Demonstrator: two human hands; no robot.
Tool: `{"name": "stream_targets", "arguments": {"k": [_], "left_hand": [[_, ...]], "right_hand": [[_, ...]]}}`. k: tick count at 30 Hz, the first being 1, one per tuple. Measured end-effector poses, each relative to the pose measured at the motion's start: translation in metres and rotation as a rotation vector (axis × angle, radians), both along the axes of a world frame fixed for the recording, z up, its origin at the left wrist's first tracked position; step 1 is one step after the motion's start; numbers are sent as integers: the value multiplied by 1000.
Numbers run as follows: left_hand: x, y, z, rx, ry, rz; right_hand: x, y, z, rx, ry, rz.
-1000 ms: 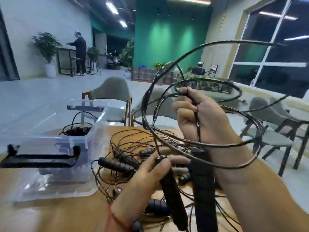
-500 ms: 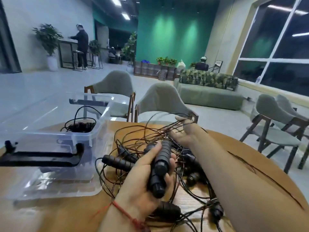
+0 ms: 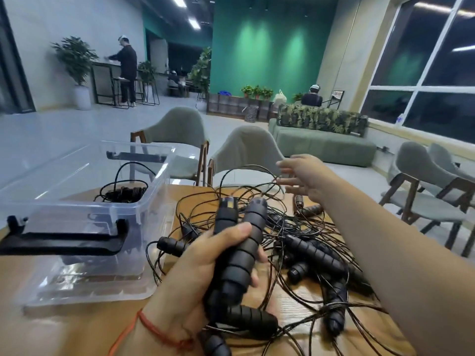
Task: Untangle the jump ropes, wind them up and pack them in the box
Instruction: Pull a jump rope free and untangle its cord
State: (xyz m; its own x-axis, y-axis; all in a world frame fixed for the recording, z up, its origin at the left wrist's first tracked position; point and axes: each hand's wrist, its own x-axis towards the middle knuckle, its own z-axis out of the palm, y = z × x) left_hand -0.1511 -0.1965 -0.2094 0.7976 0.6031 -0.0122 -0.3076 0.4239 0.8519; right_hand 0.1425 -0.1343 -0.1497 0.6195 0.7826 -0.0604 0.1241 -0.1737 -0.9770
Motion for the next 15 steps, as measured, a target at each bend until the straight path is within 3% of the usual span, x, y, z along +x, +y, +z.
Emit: {"name": "stream_targets", "arguments": {"k": [3,4,6,8,10,15], "left_hand": [[1,0,0,3,23,125],[1,-2,1,5,26,136],[0,-8,5,44,40,122],[0,-14,5,124,89,62],[0,-20,4,222,167,-23],[0,-33,-4,270,328,-124]], "right_hand": [[-1,-15,-12,-114,-246,-37],[-7,-23,-19,-200,-238,4],[-27,-39,-29,-386,-32,181],[-46,-55,-35,-447,204,416],[-56,-62,-37,-362,327,499],[-63,-62,-4,-107,604,389]]}}
